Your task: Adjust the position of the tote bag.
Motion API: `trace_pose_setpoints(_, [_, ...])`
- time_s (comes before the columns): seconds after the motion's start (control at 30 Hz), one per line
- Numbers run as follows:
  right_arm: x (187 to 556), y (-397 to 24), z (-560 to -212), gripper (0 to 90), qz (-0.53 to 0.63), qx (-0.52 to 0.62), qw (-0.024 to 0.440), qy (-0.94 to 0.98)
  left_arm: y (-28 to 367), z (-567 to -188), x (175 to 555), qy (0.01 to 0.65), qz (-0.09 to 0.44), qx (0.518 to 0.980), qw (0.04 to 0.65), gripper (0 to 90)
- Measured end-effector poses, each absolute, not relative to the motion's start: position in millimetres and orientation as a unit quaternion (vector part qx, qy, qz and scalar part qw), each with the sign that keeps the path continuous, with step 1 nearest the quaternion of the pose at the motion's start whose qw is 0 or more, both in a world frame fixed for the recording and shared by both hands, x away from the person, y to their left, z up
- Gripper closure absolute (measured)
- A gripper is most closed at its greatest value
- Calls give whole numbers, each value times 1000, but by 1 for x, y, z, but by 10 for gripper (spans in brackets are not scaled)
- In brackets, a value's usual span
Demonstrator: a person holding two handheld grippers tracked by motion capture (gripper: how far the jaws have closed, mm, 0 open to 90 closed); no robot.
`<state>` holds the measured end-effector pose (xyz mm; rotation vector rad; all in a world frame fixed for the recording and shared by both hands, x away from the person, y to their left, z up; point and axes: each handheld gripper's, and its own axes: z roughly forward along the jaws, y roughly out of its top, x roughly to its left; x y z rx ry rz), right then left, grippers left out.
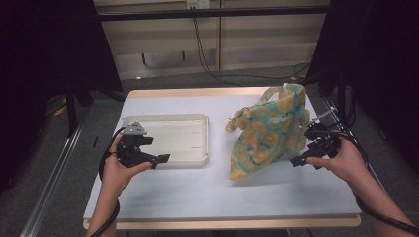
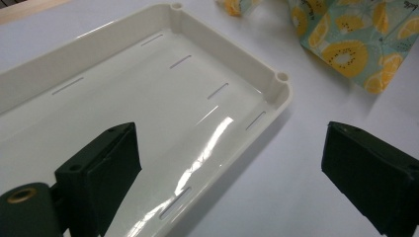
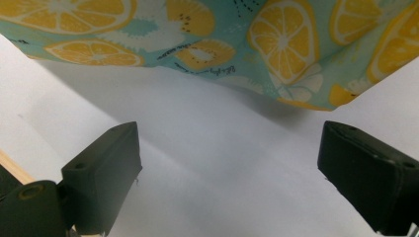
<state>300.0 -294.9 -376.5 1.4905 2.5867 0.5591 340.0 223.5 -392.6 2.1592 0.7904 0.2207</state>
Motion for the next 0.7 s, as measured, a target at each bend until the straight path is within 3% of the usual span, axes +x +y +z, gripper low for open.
trace_pose_setpoints(0.7, [324, -278, -317, 112, 161, 498, 34, 852, 221, -395, 341, 311, 88, 854, 408, 87])
